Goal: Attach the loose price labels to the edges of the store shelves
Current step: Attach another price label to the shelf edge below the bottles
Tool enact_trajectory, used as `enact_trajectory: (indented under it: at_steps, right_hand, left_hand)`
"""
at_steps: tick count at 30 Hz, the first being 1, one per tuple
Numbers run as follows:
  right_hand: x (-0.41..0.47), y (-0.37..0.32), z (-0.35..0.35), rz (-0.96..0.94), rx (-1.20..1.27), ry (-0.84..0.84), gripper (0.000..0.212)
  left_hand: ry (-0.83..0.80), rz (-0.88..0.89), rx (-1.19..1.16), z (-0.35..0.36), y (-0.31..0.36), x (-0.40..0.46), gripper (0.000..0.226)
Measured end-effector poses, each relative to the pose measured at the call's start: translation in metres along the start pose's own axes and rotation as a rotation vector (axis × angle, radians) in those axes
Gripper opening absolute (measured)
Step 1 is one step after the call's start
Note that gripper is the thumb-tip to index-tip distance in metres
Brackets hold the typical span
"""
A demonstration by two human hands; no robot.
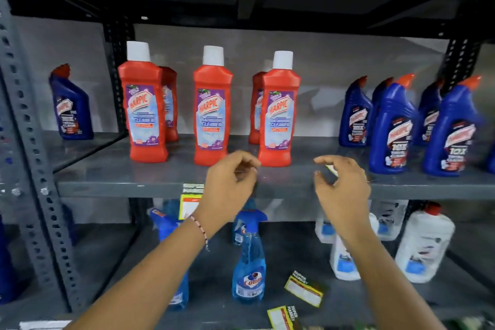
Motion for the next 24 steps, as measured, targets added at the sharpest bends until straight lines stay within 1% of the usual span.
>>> enact_trajectory:
  at_steps: [2, 4, 6, 8, 10, 12, 14, 15, 17, 18, 19, 21, 22, 23, 24]
  right_hand:
    - [0.023, 0.034, -0.020, 0.154, -0.148, 0.000, 0.026]
    - [0.040, 0.061, -0.035, 0.257, -0.300, -0.021, 0.030]
    - [0.052, 0.079, -0.041, 0.301, -0.449, -0.064, 0.037]
    - [0.061, 0.089, -0.042, 0.310, -0.529, -0.120, 0.043]
    - [0.070, 0.096, -0.037, 0.314, -0.481, -0.181, 0.045]
    - [0.079, 0.102, -0.029, 0.332, -0.343, -0.265, 0.051]
    - [0.087, 0.109, -0.023, 0.363, -0.250, -0.337, 0.061]
    - [0.089, 0.112, -0.022, 0.385, -0.221, -0.360, 0.067]
    - [0.093, 0.120, -0.019, 0.420, -0.178, -0.393, 0.082]
    - [0.097, 0.124, -0.015, 0.420, -0.152, -0.413, 0.083]
    - [0.098, 0.124, -0.012, 0.416, -0.138, -0.443, 0.071]
    - [0.095, 0.117, -0.009, 0.368, -0.111, -0.490, 0.033]
    - [0.095, 0.114, -0.009, 0.340, -0.082, -0.497, 0.020]
    - [0.094, 0.112, -0.014, 0.320, -0.044, -0.472, 0.014]
    - [0.093, 0.111, -0.020, 0.305, 0.025, -0.432, 0.012]
  left_hand:
    - [-0.134, -0.074, -0.101, 0.053, -0.003, 0.016, 0.022]
    - [-0.216, -0.136, -0.164, 0.100, -0.006, 0.031, 0.016]
    - [-0.278, -0.211, -0.171, 0.142, -0.010, 0.045, 0.025]
    - [-0.325, -0.285, -0.160, 0.177, -0.014, 0.055, 0.039]
    - [-0.367, -0.316, -0.118, 0.203, -0.015, 0.065, 0.052]
    - [-0.431, -0.292, -0.026, 0.221, -0.015, 0.074, 0.056]
    - [-0.466, -0.251, 0.036, 0.229, -0.013, 0.079, 0.051]
    - [-0.453, -0.237, 0.029, 0.230, -0.013, 0.081, 0.046]
    - [-0.387, -0.242, -0.083, 0.227, -0.016, 0.080, 0.031]
    - [-0.350, -0.267, -0.166, 0.224, -0.016, 0.078, 0.027]
    - [-0.324, -0.300, -0.257, 0.222, -0.016, 0.077, 0.025]
    - [-0.299, -0.366, -0.389, 0.220, -0.016, 0.073, 0.022]
    - [-0.294, -0.397, -0.422, 0.220, -0.016, 0.072, 0.018]
    - [-0.289, -0.423, -0.448, 0.219, -0.014, 0.070, 0.015]
    - [-0.284, -0.438, -0.457, 0.219, -0.012, 0.069, 0.015]
Point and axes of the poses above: each hand's wrist, its own x-axis towards the middle knuckle, its own z-axis out of the palm, y = z × x, the point moved 10 cm from there along x, towards the middle knuckle, and after that the axes turned 11 degrees about z, right-handed, at the moved point
